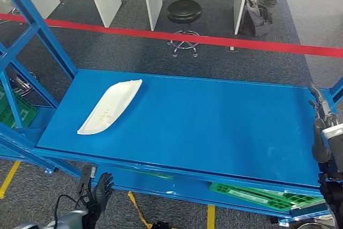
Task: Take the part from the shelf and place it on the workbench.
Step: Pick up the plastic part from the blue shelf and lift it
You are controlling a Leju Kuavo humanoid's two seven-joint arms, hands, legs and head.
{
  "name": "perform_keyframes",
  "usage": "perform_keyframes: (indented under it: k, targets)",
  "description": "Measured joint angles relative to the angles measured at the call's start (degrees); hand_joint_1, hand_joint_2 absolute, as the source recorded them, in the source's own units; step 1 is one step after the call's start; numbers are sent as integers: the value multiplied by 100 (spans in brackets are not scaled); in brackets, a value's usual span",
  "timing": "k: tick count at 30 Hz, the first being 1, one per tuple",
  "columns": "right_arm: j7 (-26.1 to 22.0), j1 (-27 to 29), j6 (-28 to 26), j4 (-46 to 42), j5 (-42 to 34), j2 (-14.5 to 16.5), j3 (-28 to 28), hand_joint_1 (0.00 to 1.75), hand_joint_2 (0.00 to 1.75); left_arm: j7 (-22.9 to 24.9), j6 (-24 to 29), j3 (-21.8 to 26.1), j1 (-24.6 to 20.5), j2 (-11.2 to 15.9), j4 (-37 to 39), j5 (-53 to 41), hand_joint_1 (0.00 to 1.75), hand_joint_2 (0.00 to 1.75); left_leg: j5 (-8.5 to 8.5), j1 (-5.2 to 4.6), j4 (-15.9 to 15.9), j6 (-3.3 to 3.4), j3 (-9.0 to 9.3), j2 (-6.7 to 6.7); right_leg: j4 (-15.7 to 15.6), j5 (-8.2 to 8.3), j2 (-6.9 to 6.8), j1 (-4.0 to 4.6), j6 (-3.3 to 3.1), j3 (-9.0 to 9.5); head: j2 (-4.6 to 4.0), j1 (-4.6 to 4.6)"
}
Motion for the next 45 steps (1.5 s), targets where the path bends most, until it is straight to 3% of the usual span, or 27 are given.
perform_keyframes:
  k: [2,4,6,8,10,12,13,14,16,18,20,22,24,26,27,28,29,30,33,35,37,39,40,42,43,44,45]
  targets:
    - [-21,-31,19,19,-3,0,1,0,0,0,2,1,-15,11,0,5,0,0,413,-57,-830,86,350,144,-6,-35,-57,21,18,48,0,-24]
    - [-39,-66,36,37,-8,0,3,0,0,0,4,1,-43,19,0,8,0,0,556,-124,-1316,143,565,258,-24,-64,-109,41,56,80,0,-30]
    - [-54,-91,62,68,-12,0,7,0,0,0,9,1,-54,27,0,13,0,0,549,-135,-1391,166,591,196,-63,-83,-173,49,106,117,0,-22]
    - [-69,-128,81,103,-14,-1,9,0,0,-1,13,2,-46,25,0,20,0,0,570,-104,-1471,202,655,113,20,-174,-128,45,151,104,0,6]
    - [-81,-171,90,137,-16,-3,9,0,0,-3,13,1,-45,14,0,23,0,0,579,-82,-1524,245,722,34,540,-457,15,40,170,-124,0,68]
    - [-84,-181,106,178,-19,-4,12,0,0,-4,13,1,-44,7,0,24,0,0,564,-89,-1523,279,746,-65,1317,-757,92,44,180,-510,0,119]
    - [-84,-177,114,201,-19,-4,14,0,0,-4,13,1,-37,2,0,25,0,0,555,-94,-1521,286,758,-124,1540,-784,106,47,186,-643,0,129]
    - [-84,-177,120,222,-19,-4,15,0,0,-4,13,1,-30,-2,0,26,0,0,543,-96,-1517,288,775,-185,1546,-696,115,48,188,-676,0,133]
    - [-86,-187,126,250,-19,-4,15,0,0,-4,13,0,-23,-11,0,28,0,0,508,-93,-1501,272,827,-315,925,-249,179,41,177,-436,0,144]
    - [-86,-205,133,268,-19,-5,15,0,0,-5,13,1,-29,-17,0,28,0,0,469,-94,-1458,234,834,-434,211,49,399,17,160,-110,0,164]
    - [-80,-221,143,287,-19,-8,20,0,0,-7,14,2,-30,-16,0,26,0,0,472,-74,-1430,179,774,-538,-39,55,525,11,139,15,0,176]
    - [-73,-247,150,299,-19,-11,28,0,0,-8,15,2,-5,-7,0,24,0,0,480,-50,-1427,121,735,-612,-102,62,439,9,95,51,0,176]
    - [-71,-276,156,302,-19,-11,33,0,0,-8,15,2,2,3,0,22,0,0,346,-64,-1193,61,628,-443,-183,79,324,-8,41,124,0,134]
    - [-66,-286,165,307,-18,-11,37,0,0,-8,16,2,-22,6,0,22,0,0,51,-52,-511,-6,268,-161,-228,74,187,0,0,178,0,84]
    - [-61,-287,169,312,-17,-11,42,0,0,-8,16,2,-27,2,0,22,0,0,-79,-27,-124,-32,39,-89,-231,63,117,7,-13,187,0,74]
    - [-56,-287,177,319,-17,-11,48,0,0,-7,17,2,-21,-3,0,22,0,0,-128,-3,141,-52,-137,-50,-231,49,51,10,-20,195,0,71]
    - [-50,-288,183,327,-17,-11,55,0,0,-5,17,2,-12,-8,0,22,0,0,-74,17,201,-64,-210,-25,-231,33,-11,9,-20,206,0,65]
    - [-45,-289,189,334,-16,-11,62,0,0,-5,17,2,-4,-9,0,22,0,0,79,33,27,-69,-158,0,-231,15,-70,7,-12,224,0,57]
    - [-36,-311,202,341,-15,-11,74,0,0,-4,17,2,-13,1,0,22,0,0,621,17,-1154,-38,406,244,-231,-58,-224,17,51,300,0,24]
    - [-34,-334,209,342,-14,-11,84,0,0,-4,17,2,-25,3,0,22,0,0,677,-32,-1480,10,568,319,-243,-105,-304,43,111,340,0,34]
    - [-33,-344,212,343,-11,-11,96,0,0,-4,17,2,-21,9,0,22,0,0,665,-44,-1502,68,589,199,-261,-150,-363,41,172,377,0,67]
    - [-29,-353,215,344,-10,-11,104,0,0,-4,17,2,-18,15,0,22,0,0,661,-25,-1540,134,641,103,-79,-298,-223,15,215,324,0,101]
    - [-20,-359,222,347,-10,-14,107,0,0,-4,17,2,-21,16,0,22,0,0,657,-11,-1555,170,671,57,210,-454,-101,4,225,193,0,120]
    - [-2,-369,252,361,-10,-23,116,0,0,-4,17,2,-30,14,0,22,0,0,637,-27,-1555,223,697,-42,1069,-811,76,8,223,-234,0,158]
    - [9,-370,269,373,-10,-28,125,0,0,-4,17,2,-29,13,0,22,0,0,629,-34,-1554,233,708,-107,1430,-905,107,11,223,-443,0,163]
    - [15,-371,284,384,-11,-31,135,0,0,-4,17,2,-26,11,0,22,0,0,620,-40,-1552,237,720,-175,1587,-882,118,12,222,-564,0,166]
    - [23,-374,296,392,-13,-33,145,0,0,-4,17,2,-22,8,0,22,0,0,609,-42,-1549,234,740,-249,1503,-738,127,12,215,-572,0,168]
